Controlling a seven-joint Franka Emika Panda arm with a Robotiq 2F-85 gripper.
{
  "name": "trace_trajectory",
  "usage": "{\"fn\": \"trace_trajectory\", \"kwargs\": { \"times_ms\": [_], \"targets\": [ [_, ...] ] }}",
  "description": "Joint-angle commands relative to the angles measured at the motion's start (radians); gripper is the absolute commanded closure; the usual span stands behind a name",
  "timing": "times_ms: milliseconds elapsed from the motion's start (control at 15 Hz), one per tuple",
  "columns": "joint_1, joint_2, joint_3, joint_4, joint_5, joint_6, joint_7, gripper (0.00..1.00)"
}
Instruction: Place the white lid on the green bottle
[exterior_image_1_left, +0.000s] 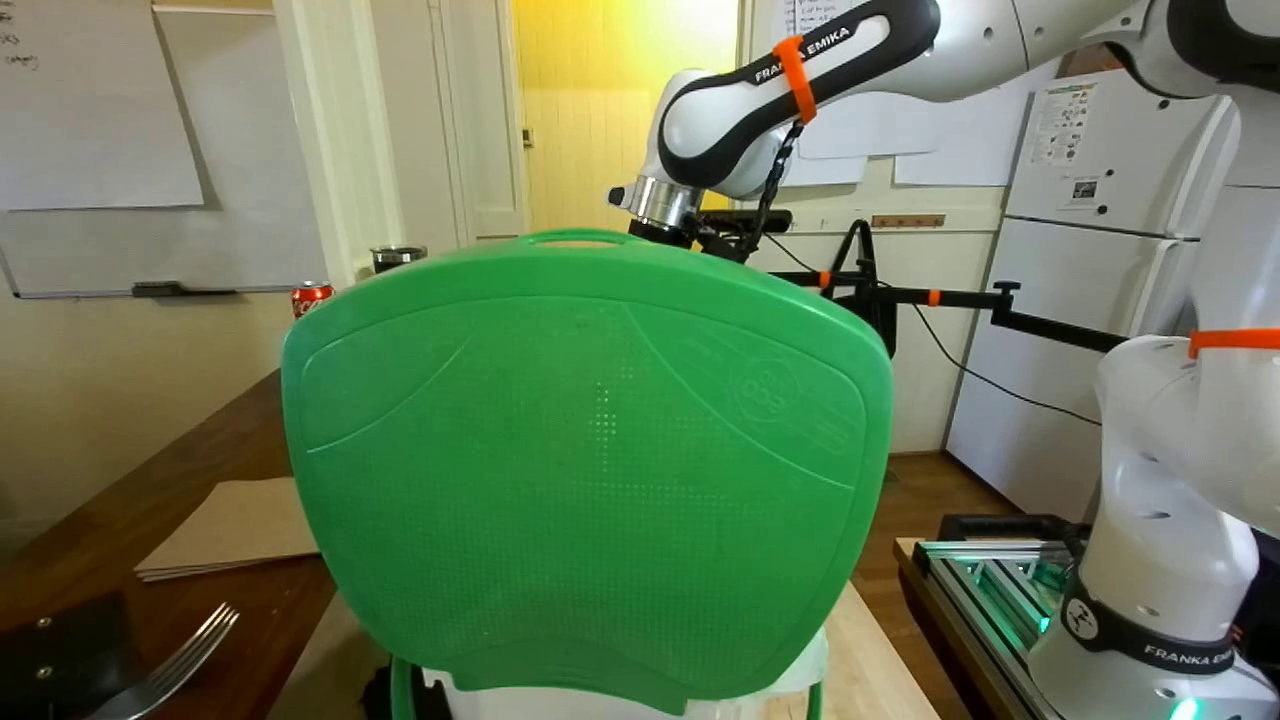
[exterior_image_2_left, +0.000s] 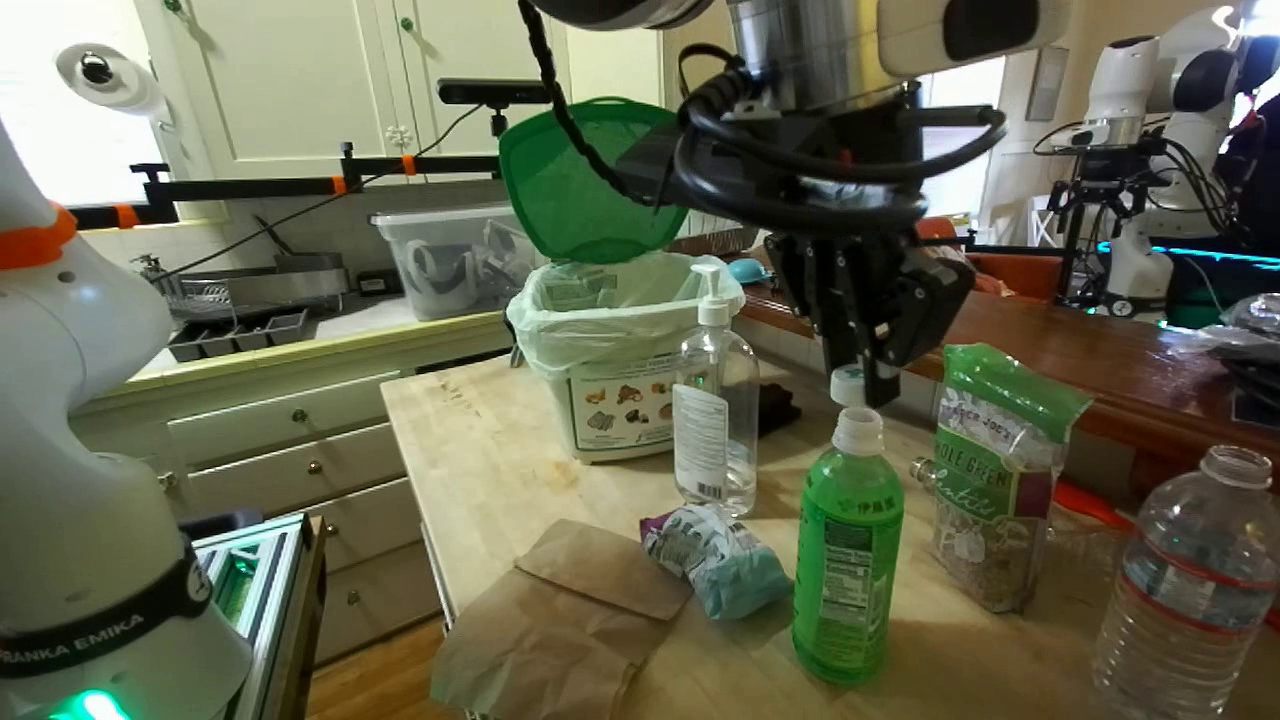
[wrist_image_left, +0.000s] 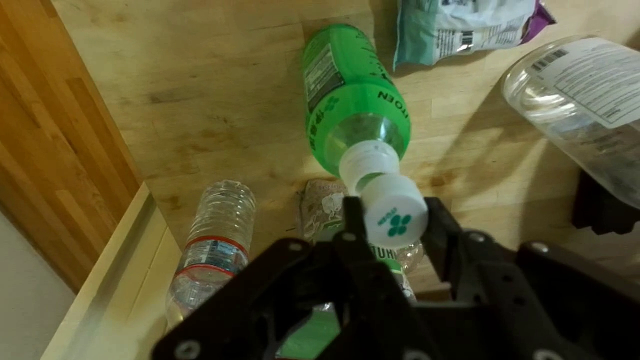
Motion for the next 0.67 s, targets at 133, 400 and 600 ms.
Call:
{"fn": "trace_trajectory", "kwargs": {
  "times_ms": [133,400,600],
  "targets": [
    [0.002,0.027,-0.002,0.002,-0.012,-0.021,-0.021,0.91],
    [0.0,0.032,-0.002,0.007,-0.01,-0.015,-0.021,0.91],
    [-0.001,0.034,-0.002,0.012,-0.011,-0.016,-0.023,0.91]
  ]
}}
